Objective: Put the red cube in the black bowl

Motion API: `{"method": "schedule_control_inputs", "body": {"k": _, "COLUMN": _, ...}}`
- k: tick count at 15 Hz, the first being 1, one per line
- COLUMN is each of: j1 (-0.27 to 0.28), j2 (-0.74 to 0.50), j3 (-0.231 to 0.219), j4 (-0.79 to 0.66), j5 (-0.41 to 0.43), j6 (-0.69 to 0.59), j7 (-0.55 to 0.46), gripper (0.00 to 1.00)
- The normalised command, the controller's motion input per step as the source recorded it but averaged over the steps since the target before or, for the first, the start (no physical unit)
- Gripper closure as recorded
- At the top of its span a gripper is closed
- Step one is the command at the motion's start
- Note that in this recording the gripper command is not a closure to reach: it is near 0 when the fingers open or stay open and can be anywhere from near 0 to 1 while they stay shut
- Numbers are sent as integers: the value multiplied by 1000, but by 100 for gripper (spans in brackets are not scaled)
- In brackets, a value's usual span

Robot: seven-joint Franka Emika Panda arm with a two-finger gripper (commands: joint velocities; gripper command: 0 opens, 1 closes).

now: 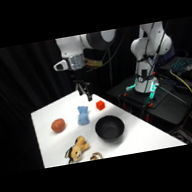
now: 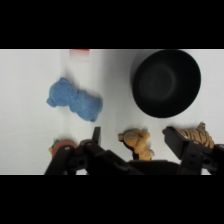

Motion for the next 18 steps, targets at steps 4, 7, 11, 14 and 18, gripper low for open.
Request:
{"method": "schedule_control_inputs", "body": {"k": 4, "j1": -37, "j2": -33, "j3": -1, "j4": -21, "j5": -18, "j6": 10, "j7": -2, "gripper": 0}}
{"method": "schedule_control_inputs", "body": {"k": 7, "j1": -83, "j2": -188, "j3": -50, "j4": -146, "j5": -59, "j6": 91, "j7": -10, "gripper": 0}}
{"method": "schedule_control_inputs", "body": {"k": 11, "j1": -123, "j2": -416, "j3": -86, "j4": -346, "j5": -7, "j6": 103, "j7": -102, "gripper": 0}}
{"method": "schedule_control_inputs", "body": {"k": 14, "j1": -109, "j2": -565, "j3": -88, "j4": -508, "j5": 13, "j6": 125, "j7": -160, "gripper": 0}}
{"method": "schedule_control_inputs", "body": {"k": 18, "j1": -82, "j2": -445, "j3": -89, "j4": -465, "j5": 9, "j6": 190, "j7": -226, "gripper": 0}}
